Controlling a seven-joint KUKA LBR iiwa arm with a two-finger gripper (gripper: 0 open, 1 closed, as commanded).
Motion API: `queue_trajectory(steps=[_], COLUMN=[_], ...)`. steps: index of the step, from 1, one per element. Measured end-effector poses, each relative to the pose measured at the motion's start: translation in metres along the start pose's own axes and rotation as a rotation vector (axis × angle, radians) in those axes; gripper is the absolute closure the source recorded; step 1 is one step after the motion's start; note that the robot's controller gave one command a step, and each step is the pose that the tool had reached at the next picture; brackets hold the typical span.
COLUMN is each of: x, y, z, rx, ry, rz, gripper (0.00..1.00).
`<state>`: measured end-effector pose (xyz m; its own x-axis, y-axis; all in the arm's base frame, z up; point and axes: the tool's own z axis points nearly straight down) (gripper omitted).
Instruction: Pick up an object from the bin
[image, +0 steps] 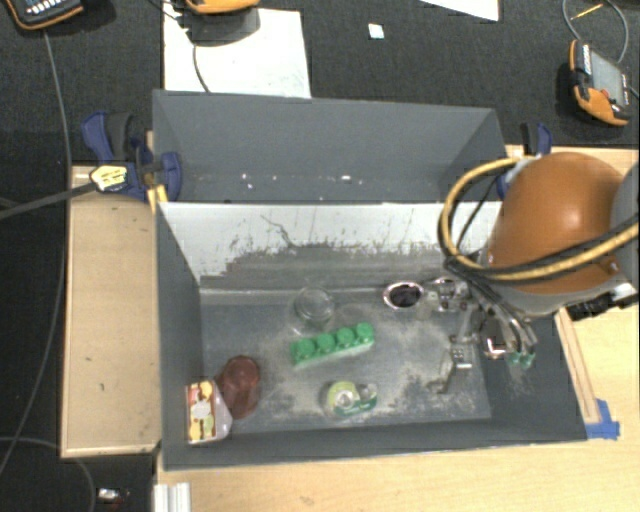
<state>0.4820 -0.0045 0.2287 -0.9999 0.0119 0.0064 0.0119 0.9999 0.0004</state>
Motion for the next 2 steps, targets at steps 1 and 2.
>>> queue_trajectory(steps=[1,2], x=[-0.002,-0.07], y=[0.0,0.096], z=[-0.004,0.155], rx=[0.0,-0.002], ry=[-0.008,-0.024], rz=[0.0,-0.144], gripper=[0.0,0.0])
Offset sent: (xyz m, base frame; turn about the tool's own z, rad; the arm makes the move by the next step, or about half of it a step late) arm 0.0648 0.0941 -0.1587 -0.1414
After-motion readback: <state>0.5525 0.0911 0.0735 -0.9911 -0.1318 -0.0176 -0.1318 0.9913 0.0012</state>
